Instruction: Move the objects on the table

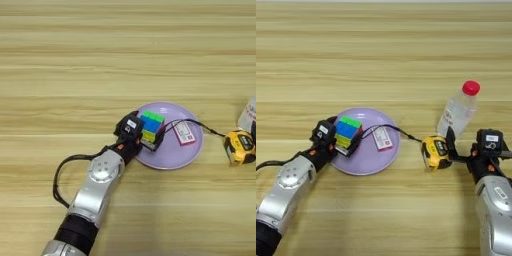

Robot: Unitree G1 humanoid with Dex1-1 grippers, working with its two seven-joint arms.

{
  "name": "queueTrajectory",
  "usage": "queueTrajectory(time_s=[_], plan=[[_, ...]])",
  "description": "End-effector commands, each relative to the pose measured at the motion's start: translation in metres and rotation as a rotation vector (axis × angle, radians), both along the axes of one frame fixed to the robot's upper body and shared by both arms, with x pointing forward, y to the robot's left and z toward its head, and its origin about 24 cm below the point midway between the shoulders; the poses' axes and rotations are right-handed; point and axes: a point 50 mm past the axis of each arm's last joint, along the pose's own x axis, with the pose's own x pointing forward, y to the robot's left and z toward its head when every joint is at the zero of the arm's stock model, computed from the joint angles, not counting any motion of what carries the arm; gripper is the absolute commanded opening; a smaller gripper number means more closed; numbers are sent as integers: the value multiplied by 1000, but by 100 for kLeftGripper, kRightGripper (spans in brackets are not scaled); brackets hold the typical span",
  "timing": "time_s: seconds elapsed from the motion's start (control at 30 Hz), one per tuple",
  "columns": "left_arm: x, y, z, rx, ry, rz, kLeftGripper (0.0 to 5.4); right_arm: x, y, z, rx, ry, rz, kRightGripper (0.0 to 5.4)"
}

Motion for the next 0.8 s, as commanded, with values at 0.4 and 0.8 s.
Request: queueTrajectory(time_s=[0.4, 0.8], plan=[[-1, 0, -4, 2, 19, 4, 338, 0, 1, 2, 1, -6, -4, 540], [2, 8, 9, -23, -22, 37, 329, 0, 2, 1, 0, -4, -1, 540]])
